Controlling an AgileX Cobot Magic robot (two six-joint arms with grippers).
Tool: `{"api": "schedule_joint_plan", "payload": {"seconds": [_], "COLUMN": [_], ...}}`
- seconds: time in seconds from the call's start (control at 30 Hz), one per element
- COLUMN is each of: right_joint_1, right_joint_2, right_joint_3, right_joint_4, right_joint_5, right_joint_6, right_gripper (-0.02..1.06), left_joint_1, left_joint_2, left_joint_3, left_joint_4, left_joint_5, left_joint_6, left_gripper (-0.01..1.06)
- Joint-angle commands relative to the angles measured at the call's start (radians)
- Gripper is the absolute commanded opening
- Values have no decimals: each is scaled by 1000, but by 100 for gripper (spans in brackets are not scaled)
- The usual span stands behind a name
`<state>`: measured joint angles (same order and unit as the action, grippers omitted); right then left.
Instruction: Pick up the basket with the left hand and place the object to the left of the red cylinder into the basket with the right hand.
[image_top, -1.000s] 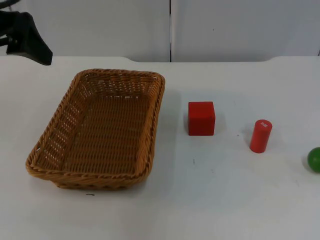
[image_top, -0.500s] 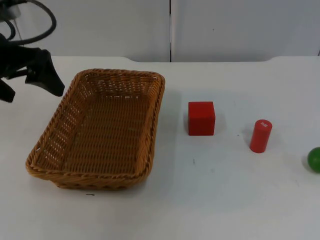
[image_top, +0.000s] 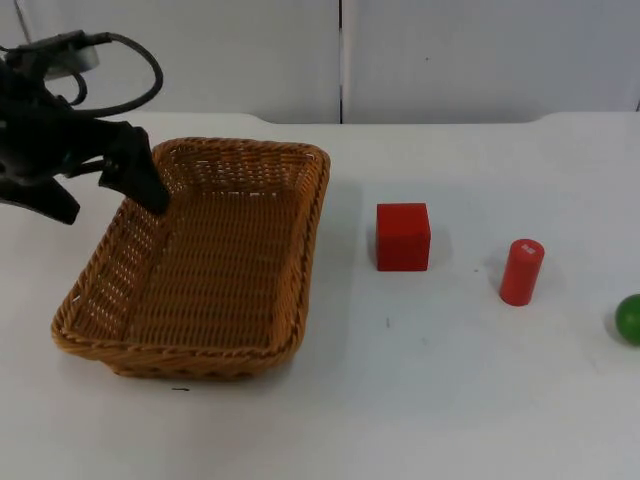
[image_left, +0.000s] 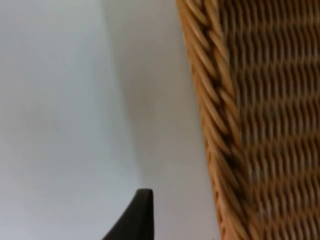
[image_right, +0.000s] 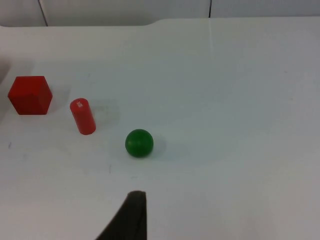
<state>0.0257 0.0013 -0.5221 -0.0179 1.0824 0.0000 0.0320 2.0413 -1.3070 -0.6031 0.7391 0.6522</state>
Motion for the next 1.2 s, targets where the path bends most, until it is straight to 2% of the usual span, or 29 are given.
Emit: {"api": "schedule_joint_plan", "payload": {"seconds": [0.0, 0.43, 0.9, 1.03, 1.17], "right_joint_1": [-2, -2, -2, -2, -2], "right_joint_2": [-1, -1, -1, -1, -1], "right_joint_3": [6, 6, 6, 6, 6], "right_joint_4": [-4, -4, -4, -4, -4], "right_joint_5": [-4, -4, -4, -4, -4], "right_joint_6": [0, 0, 0, 0, 0], "right_gripper": [105, 105, 105, 105, 105], "left_joint_1": [-2, -2, -2, -4, -4], "left_joint_2": [25, 193, 261, 261, 261], "left_joint_3": [-40, -243, -248, -248, -248], "left_joint_4": [36, 46, 67, 67, 67], "left_joint_5": [21, 155, 159, 159, 168], "left_joint_6": [-35, -64, -85, -85, -85], "left_gripper": [105, 105, 104, 96, 77]}}
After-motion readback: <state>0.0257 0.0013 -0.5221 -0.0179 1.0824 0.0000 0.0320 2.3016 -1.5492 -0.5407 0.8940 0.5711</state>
